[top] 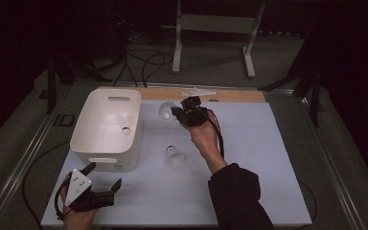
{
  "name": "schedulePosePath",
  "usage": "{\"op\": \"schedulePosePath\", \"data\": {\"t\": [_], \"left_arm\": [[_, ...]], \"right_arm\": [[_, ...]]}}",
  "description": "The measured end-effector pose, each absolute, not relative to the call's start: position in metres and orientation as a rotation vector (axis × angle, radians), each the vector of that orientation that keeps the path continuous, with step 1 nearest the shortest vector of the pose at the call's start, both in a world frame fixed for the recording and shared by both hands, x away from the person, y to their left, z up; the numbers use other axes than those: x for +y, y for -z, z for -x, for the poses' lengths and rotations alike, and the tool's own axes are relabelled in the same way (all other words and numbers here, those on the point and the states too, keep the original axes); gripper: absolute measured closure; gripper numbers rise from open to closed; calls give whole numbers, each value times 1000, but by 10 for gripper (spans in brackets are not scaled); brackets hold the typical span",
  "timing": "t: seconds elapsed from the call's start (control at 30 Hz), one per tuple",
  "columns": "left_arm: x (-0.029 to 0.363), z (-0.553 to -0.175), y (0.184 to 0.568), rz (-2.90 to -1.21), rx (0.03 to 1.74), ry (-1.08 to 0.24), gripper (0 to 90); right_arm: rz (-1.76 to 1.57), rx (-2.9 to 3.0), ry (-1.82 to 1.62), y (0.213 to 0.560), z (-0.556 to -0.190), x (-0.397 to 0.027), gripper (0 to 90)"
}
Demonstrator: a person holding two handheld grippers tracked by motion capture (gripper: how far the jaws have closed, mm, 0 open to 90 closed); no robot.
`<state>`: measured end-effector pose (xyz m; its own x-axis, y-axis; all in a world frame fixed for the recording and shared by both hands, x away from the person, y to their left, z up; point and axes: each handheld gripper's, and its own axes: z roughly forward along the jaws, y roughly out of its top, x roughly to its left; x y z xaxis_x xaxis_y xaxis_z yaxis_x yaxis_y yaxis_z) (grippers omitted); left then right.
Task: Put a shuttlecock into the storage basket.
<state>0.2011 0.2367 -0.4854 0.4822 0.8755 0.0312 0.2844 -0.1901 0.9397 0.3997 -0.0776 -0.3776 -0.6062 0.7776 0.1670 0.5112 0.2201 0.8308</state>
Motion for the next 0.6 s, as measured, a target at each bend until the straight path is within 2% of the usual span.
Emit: {"op": "schedulePosePath", "data": {"t": [0.6], "left_arm": [[237, -201, 485, -1724, 995, -736, 3]], "right_arm": [[-1183, 2226, -1345, 373, -397, -69, 893]]}}
